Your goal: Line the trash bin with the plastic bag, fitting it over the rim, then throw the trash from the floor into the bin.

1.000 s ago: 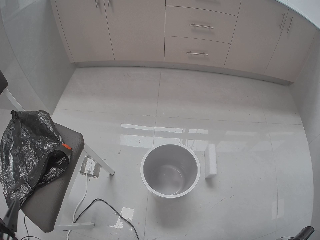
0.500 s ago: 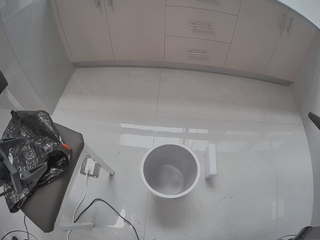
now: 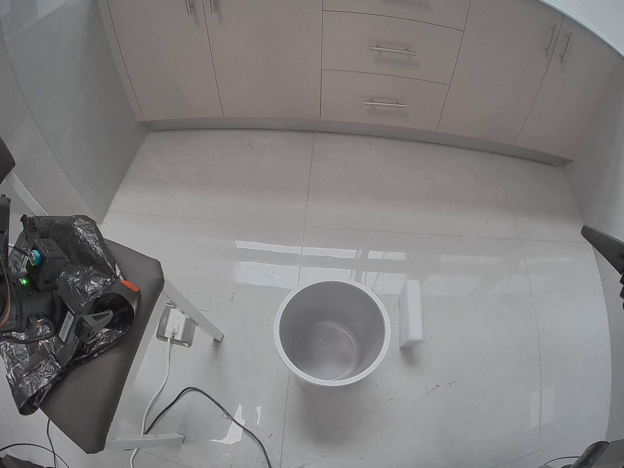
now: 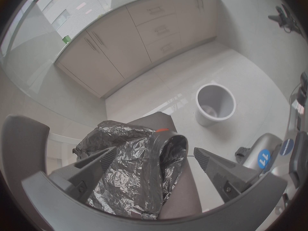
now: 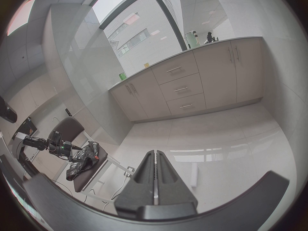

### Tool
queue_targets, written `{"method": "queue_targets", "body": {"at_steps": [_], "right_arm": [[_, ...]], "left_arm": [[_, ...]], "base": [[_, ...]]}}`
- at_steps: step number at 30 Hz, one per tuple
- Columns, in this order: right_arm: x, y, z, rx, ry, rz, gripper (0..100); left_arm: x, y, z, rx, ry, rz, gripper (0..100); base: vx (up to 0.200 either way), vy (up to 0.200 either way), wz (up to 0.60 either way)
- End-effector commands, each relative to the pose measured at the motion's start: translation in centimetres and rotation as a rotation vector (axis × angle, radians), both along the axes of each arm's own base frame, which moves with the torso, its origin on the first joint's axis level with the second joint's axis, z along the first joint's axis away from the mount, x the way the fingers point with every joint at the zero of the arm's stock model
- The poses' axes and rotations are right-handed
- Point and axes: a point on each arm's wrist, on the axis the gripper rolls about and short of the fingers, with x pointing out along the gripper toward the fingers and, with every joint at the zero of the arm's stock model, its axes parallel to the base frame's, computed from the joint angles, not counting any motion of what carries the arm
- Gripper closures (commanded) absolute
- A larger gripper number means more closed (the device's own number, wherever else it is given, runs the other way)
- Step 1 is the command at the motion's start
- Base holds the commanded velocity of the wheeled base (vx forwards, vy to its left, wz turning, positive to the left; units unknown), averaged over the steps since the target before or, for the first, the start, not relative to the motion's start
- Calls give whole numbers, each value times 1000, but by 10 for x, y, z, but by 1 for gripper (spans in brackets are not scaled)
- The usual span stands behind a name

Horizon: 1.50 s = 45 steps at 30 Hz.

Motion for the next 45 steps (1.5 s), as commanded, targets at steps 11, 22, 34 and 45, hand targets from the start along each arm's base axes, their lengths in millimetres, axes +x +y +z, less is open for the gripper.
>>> {"method": "queue_targets", "body": {"at_steps": [11, 22, 34, 45], "right_arm": [[1, 0, -1, -3, 7, 1, 100], [5, 2, -4, -9, 25, 1, 100], [5, 1, -3, -10, 21, 1, 100], [3, 1, -1, -10, 9, 3, 100]], "left_arm": [[30, 0, -20, 86, 108, -41, 0], [60, 6, -31, 100, 105, -4, 0], [73, 6, -28, 180, 91, -2, 0], [94, 4, -36, 178, 29, -2, 0]], "base": [[0, 0, 0], [0, 0, 0], [0, 0, 0], [0, 0, 0]]}}
